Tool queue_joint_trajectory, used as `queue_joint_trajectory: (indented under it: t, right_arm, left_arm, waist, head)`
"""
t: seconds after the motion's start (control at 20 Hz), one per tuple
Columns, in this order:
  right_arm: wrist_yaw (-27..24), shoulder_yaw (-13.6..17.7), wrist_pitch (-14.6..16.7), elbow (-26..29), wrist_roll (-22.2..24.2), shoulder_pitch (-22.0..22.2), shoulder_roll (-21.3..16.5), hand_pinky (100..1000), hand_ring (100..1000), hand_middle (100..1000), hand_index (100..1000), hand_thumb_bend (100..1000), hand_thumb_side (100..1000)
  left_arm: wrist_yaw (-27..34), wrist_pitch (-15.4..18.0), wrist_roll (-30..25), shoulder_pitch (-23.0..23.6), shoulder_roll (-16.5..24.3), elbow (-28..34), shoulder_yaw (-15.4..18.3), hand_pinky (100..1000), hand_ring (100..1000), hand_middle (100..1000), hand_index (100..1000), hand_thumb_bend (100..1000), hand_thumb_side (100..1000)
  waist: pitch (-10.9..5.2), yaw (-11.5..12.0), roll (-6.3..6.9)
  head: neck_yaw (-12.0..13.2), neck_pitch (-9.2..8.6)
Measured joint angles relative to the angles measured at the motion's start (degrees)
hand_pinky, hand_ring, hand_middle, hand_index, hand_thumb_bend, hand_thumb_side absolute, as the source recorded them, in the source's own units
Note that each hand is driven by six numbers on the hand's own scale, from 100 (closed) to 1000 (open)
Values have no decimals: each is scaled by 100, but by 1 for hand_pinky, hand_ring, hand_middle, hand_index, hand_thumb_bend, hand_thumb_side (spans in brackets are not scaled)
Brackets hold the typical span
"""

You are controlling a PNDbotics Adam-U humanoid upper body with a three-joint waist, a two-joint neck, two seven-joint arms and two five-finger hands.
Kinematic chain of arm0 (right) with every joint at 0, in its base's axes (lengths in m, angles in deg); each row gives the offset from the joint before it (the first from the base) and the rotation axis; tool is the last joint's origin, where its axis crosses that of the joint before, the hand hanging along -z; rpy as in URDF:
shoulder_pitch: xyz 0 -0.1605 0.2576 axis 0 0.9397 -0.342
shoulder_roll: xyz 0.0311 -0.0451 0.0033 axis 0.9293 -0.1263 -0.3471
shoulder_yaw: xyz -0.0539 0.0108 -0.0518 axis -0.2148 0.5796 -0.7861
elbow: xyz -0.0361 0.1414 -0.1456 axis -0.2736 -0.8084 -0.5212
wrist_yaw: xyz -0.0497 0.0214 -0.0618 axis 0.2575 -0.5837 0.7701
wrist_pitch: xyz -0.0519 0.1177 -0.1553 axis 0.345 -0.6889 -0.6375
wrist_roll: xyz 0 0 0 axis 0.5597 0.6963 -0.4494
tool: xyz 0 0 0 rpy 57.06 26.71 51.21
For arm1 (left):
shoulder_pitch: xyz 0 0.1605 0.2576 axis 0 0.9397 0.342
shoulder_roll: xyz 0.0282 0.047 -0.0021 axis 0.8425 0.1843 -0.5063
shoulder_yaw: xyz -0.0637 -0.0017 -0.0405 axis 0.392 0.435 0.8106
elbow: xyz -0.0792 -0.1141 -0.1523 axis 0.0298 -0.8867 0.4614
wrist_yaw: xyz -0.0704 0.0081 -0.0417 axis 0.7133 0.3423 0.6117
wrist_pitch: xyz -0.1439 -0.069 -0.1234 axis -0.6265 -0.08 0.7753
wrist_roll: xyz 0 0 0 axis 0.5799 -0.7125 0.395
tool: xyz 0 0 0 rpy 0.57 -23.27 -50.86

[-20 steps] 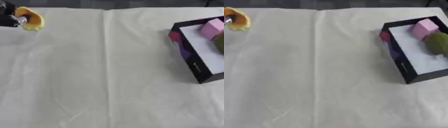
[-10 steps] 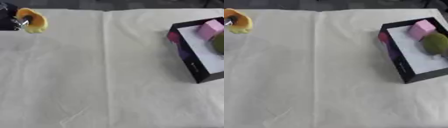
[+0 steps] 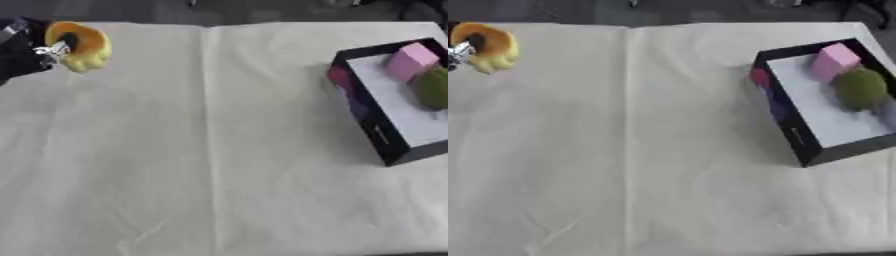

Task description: Pick up the objects with one hand, pass them to the other hand, and then place them into the box on the other side of the table.

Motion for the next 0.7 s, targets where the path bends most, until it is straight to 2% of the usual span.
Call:
queue_joint_trajectory:
  t: [0.35,0.7]
  right_arm:
    - [147,-277,-142,297,330,-249,-116,742,854,868,890,150,256]
    - [453,-664,-227,443,824,-565,-167,756,867,874,893,182,261]
  left_arm:
    - [-270,369,602,209,-673,122,-47,752,747,575,404,100,488]
    - [-851,773,1090,224,-1067,122,-142,756,750,578,406,100,537]
  waist:
    - [-19,-3,-54]
    - [-23,-6,-103]
  head:
    - [-25,46]
    - [-27,107]
